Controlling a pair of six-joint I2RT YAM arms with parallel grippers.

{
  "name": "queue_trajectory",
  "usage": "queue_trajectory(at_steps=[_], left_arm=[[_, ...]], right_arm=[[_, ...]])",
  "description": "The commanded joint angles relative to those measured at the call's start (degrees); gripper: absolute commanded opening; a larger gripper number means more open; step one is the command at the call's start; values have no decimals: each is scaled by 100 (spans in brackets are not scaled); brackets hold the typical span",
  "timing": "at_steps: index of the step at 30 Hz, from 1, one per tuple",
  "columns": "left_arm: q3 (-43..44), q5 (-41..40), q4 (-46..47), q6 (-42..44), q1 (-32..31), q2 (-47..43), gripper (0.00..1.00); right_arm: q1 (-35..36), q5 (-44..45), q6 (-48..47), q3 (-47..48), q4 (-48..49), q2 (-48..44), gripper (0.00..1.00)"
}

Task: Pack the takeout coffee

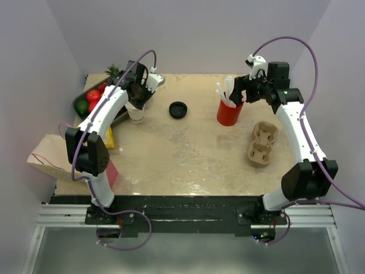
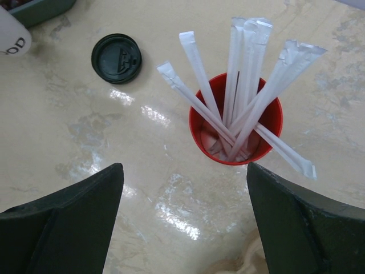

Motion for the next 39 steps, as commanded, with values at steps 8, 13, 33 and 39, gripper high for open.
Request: queue_trajectory(at_steps=[8,13,33,39], left_arm=[[-425,584,282,-215,317,-634,0],[-305,515,370,-235,362,-819,0],[-721,883,496,-630,581,-1007,0],[-527,971,346,-639,599,-760,0]], right_arm=[[853,-1046,268,515,481,413,99],[1919,-1089,1588,1034,1104,1124,99],[2868,-2127,5232,3038,3248,4782,97],[2965,-2293,5602,2977,3696,4940,97]])
